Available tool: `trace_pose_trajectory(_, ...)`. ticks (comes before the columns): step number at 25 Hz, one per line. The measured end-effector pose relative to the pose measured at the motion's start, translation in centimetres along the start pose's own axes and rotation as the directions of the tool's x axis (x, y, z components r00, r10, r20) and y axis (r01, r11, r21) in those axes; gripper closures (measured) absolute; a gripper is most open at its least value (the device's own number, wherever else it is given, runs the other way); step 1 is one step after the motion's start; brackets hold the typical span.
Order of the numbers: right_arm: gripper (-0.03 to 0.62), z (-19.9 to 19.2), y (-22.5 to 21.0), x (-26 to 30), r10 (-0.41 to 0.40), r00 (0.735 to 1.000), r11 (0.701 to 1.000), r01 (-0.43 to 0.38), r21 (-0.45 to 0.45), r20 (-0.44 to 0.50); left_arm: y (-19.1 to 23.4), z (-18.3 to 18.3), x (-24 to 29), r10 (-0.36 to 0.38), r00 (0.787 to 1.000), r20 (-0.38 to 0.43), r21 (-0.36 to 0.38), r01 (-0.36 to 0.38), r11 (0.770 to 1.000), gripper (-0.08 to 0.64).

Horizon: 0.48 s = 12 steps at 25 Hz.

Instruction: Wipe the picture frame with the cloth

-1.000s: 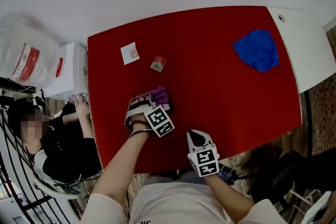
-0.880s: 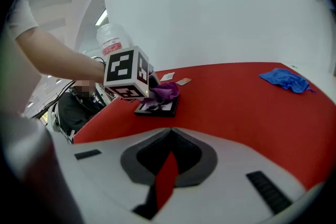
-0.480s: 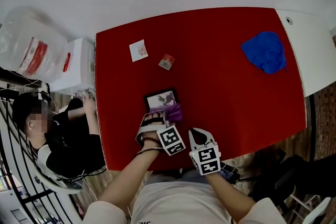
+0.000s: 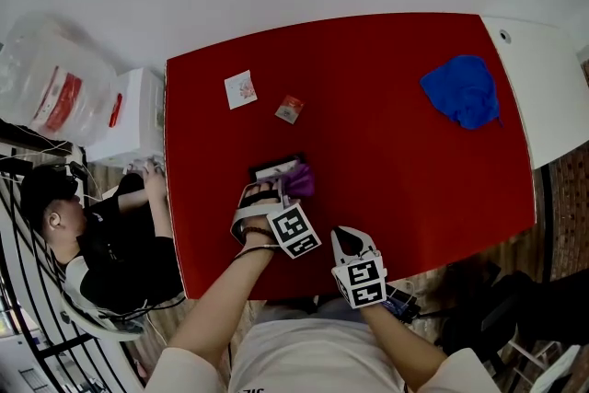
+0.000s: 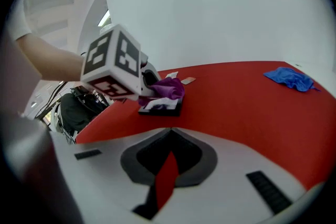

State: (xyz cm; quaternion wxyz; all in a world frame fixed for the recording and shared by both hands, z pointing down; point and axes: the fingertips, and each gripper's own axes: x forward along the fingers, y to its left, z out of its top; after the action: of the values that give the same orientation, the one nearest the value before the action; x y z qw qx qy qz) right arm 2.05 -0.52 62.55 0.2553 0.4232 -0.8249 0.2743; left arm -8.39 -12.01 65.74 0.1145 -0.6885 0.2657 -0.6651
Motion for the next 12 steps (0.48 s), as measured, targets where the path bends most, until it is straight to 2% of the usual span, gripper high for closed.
trace_pose_trajectory(3,0.589,-0.2,-0.6,-0.3,-0.010,1.000,1.000,0.010,0.012,-0.002,3.3,0.4,1.7,0.027,0.999,-0.021,0.001,-0.027,1.000,0.499)
trace_pose_trajectory(5,0.589,-0.3,-0.9,-0.5,-0.017,1.000,1.000,0.017,0.019,-0.004,4.3,0.6,2.9,0.020,0.999,-0.033,-0.002,-0.020,1.000,0.499)
trace_pose_trajectory(12,0.589,-0.5,-2.4,-0.9,-0.032,0.999,0.999,0.033,0.033,-0.006,3.3,0.6,4.8,-0.007,0.998,-0.070,0.035,0.009,0.999,0.499)
